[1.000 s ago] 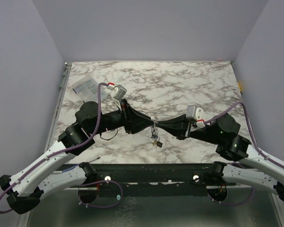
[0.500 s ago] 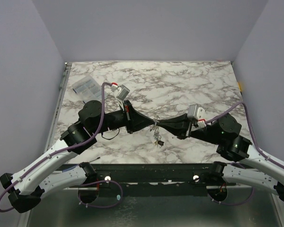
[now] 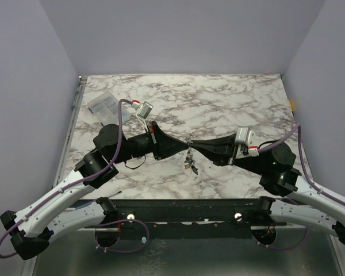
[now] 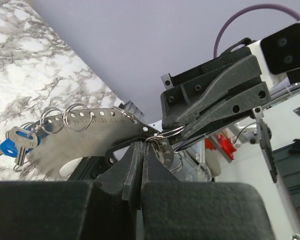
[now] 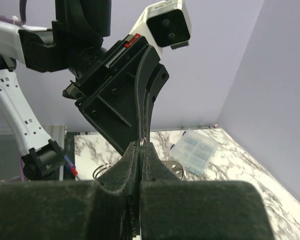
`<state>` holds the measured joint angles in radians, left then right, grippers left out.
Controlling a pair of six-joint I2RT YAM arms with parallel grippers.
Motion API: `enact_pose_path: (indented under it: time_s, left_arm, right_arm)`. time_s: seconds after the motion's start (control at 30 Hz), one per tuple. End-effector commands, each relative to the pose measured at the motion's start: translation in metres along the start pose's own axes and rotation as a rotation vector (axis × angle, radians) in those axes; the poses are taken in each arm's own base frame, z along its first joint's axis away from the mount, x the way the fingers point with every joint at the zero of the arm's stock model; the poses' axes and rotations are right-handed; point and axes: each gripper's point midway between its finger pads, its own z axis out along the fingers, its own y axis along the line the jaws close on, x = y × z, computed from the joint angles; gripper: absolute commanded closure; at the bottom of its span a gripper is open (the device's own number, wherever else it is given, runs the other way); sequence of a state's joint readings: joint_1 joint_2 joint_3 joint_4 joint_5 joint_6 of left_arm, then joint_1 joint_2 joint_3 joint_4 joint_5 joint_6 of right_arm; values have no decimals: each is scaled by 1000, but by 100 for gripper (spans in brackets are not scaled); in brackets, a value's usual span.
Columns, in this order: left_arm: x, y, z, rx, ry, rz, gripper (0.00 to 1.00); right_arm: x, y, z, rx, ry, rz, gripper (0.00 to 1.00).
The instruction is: Put the keys on the keyring
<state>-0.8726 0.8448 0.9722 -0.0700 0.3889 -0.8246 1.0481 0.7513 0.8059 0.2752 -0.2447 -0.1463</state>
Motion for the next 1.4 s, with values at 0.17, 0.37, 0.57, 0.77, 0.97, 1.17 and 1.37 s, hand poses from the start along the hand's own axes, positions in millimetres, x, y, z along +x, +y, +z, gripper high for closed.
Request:
enact_pose_path:
  time_s: [0.17,0.37,0.57,0.77,0.97,1.17,1.37]
  left_arm:
    - [3,-10,-1,69,-15,-66,100]
    - [-2,-11,-14,34,-29,20,96]
    - [-17,-20,-34,22,-105,157,63]
    - [-38,-45,-57,94,-219,390,57]
    - [-37,-80,-64,292,-257,591,54]
    - [-26,-84,-57,407,-267,730,39]
    - [-15,-81,-48,472,-241,821,41]
  right_arm:
    - [-27,6,12,-41,-135,-3,99]
    - [-26,5,2,-23,-131,11,99]
    - [-24,10,-11,-24,-115,47,99]
    - [-32,20,-18,-70,-134,90,99]
    - [-46,30,-25,-112,-191,143,99]
    - [-65,37,-32,-150,-265,168,99]
    - [-71,42,-25,-193,-268,186,99]
